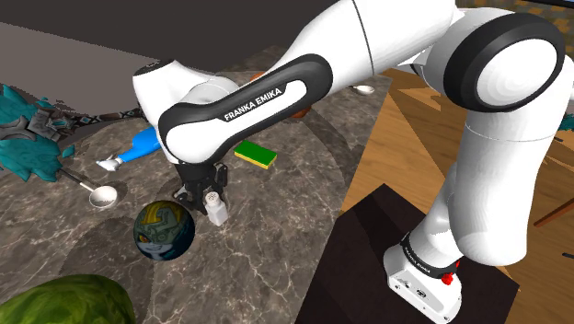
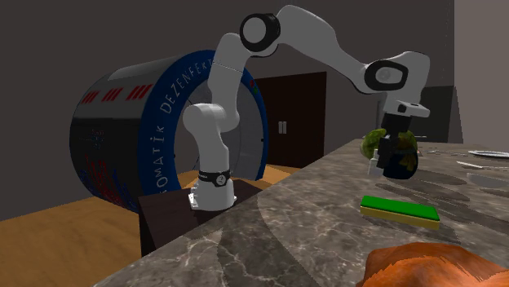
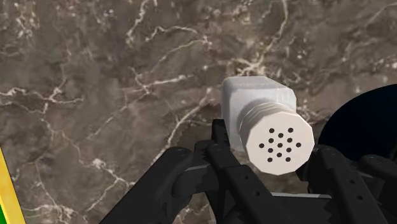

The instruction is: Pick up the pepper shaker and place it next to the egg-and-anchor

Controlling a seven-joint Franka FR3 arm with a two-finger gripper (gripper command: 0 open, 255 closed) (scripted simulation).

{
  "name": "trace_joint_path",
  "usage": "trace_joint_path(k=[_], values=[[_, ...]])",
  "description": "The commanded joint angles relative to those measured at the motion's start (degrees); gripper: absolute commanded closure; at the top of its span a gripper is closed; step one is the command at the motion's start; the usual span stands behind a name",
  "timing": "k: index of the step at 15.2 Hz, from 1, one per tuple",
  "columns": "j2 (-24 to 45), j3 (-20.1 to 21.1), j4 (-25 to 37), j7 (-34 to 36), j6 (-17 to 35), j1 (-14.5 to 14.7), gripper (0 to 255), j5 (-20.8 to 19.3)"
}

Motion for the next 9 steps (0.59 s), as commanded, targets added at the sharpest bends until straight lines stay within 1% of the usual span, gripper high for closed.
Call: trace_joint_path(k=[1,2,3,8,9], values=[[0.2,0.0,-0.1,0.0,0.1,0.1,255,0.0],[0.2,0.0,-0.1,0.0,0.1,0.1,255,0.0],[0.2,0.0,-0.1,0.0,0.1,0.0,0,0.0],[0.2,0.0,-0.1,0.0,0.1,0.1,0,0.0],[-0.2,0.1,1.3,-0.1,-1.7,0.0,0,0.2]])
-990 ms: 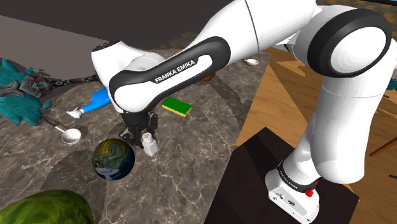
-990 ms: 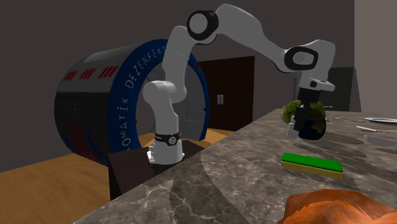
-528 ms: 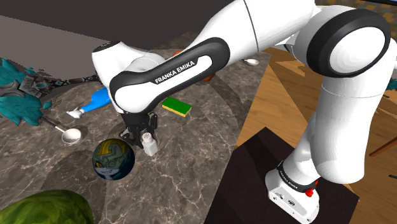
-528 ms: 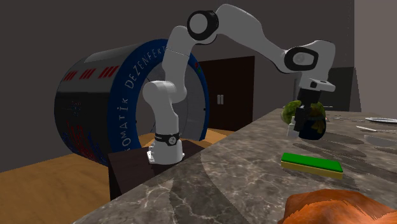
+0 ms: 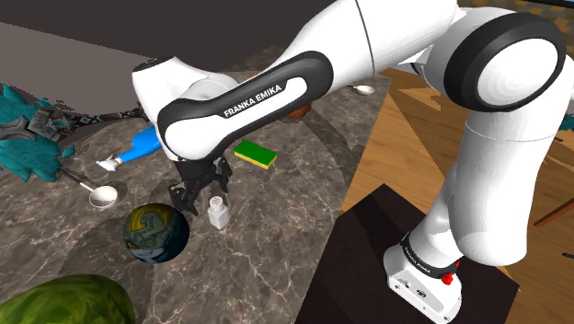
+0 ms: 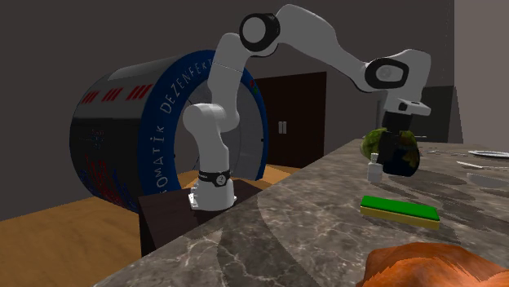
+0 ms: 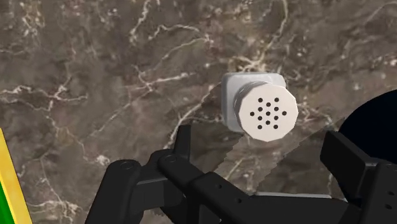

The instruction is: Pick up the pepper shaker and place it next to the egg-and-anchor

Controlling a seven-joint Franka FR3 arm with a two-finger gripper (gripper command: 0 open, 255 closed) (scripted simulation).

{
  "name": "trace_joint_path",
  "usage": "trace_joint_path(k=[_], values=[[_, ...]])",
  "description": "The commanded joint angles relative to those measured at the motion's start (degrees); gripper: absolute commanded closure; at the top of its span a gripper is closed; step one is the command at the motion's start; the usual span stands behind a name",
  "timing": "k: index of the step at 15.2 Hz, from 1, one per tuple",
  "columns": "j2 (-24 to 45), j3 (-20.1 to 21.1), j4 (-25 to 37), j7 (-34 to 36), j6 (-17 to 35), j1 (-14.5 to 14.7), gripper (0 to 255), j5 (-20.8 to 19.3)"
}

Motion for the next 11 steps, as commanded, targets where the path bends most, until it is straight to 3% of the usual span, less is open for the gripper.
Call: trace_joint_path(k=[1,3,11], values=[[-0.4,0.2,2.3,-0.1,-2.9,0.1,0,0.2],[-0.8,0.3,5.2,-0.2,-6.2,0.1,0,0.4],[-0.8,0.3,5.2,-0.2,-6.2,0.1,0,0.4]])
